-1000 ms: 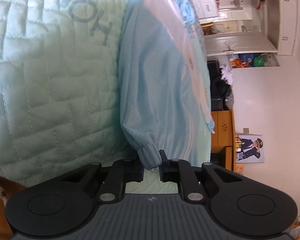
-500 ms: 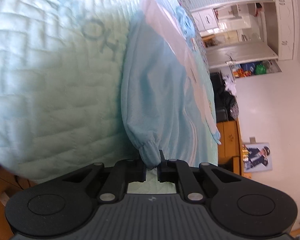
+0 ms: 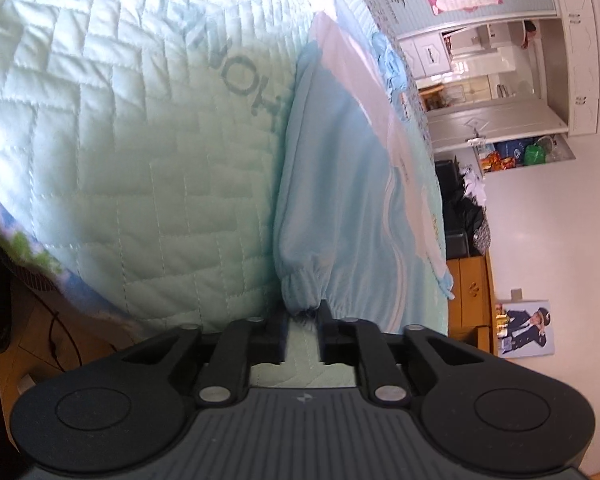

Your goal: Fold clothes

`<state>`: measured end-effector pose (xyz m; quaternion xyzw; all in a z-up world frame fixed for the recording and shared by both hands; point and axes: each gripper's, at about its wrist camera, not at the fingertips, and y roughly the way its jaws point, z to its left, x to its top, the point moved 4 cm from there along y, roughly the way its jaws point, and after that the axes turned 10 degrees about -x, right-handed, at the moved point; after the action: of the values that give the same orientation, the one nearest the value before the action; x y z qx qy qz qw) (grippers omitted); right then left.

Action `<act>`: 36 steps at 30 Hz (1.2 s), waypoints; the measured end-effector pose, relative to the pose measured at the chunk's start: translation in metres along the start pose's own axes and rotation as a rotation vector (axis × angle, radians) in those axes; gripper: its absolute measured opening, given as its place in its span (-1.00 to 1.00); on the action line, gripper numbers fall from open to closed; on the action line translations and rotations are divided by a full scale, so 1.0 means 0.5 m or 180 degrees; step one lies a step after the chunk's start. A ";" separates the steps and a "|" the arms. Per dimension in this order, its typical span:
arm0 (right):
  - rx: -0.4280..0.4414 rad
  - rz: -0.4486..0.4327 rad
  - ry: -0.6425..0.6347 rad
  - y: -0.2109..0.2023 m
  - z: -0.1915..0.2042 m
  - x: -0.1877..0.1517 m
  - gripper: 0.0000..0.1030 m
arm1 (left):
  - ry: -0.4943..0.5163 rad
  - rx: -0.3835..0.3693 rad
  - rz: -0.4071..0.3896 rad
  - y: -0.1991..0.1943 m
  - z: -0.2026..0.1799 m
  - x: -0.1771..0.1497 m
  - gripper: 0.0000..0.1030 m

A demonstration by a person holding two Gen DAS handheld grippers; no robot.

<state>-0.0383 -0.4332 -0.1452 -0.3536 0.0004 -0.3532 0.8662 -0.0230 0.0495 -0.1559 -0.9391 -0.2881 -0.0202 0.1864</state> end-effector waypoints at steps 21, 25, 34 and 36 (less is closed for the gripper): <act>0.0170 -0.0180 0.0222 0.021 -0.001 0.065 0.57 | 0.0018 -0.0018 0.0050 0.033 -0.018 0.058 0.51; 0.0097 -0.0085 0.0126 0.050 0.013 0.066 -0.47 | 0.0122 0.0032 0.0109 0.058 -0.030 0.064 0.32; -0.0068 -0.0086 0.0138 0.040 -0.009 0.040 -0.91 | 0.0088 0.0156 0.0008 0.049 0.001 0.045 -0.86; -0.0123 -0.0158 0.0117 0.017 -0.020 0.032 -0.92 | 0.0101 0.0175 -0.0053 0.032 0.002 0.041 -0.87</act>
<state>-0.0236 -0.4447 -0.1538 -0.3636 0.0144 -0.3810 0.8500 0.0026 0.0486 -0.1596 -0.9307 -0.2933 -0.0287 0.2164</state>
